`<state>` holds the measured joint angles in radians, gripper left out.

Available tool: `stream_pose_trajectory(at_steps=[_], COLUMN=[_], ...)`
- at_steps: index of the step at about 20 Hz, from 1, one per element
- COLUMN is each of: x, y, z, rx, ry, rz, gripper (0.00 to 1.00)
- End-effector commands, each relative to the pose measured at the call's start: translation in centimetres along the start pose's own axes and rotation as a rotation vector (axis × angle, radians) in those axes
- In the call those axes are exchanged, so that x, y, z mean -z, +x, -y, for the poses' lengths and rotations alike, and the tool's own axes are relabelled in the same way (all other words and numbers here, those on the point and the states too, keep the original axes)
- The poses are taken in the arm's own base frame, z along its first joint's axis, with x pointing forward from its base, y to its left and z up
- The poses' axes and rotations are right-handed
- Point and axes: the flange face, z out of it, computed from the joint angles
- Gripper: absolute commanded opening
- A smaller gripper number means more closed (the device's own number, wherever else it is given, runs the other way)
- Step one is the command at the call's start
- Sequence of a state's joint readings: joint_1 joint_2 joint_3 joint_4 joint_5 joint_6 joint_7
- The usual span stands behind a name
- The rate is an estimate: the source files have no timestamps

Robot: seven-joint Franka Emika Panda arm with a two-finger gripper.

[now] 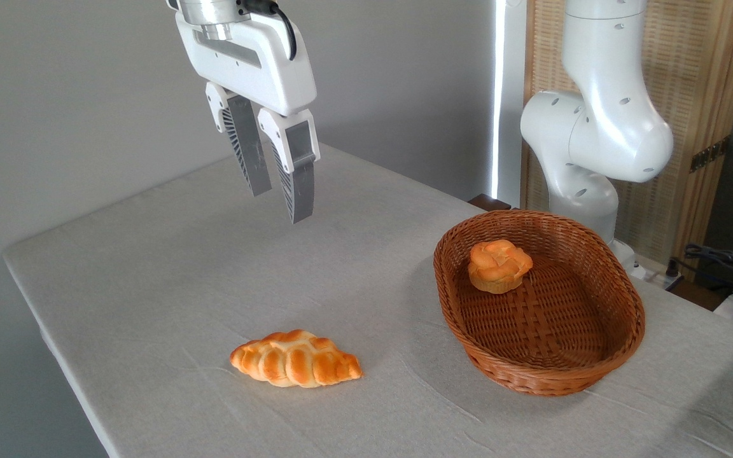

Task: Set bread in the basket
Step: 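Lower the open gripper toward the croissant-shaped bread roll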

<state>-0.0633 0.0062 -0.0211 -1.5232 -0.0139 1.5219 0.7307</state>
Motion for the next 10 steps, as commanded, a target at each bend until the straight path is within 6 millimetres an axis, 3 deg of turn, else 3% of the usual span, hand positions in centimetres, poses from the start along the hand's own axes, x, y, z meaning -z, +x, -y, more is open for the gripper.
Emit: stream_pose_trajectory(at_steps=[1, 9, 10], x=[0.0, 0.2, -0.47], y=[-0.13, 0.47, 0.83], z=[0.29, 0.42, 0.76], rx=[0.01, -0.002, -0.003], ry=[0.016, 0.053, 0.069], rz=[0.0, -0.024, -0.041], gripper=[1.0, 1.0, 1.0])
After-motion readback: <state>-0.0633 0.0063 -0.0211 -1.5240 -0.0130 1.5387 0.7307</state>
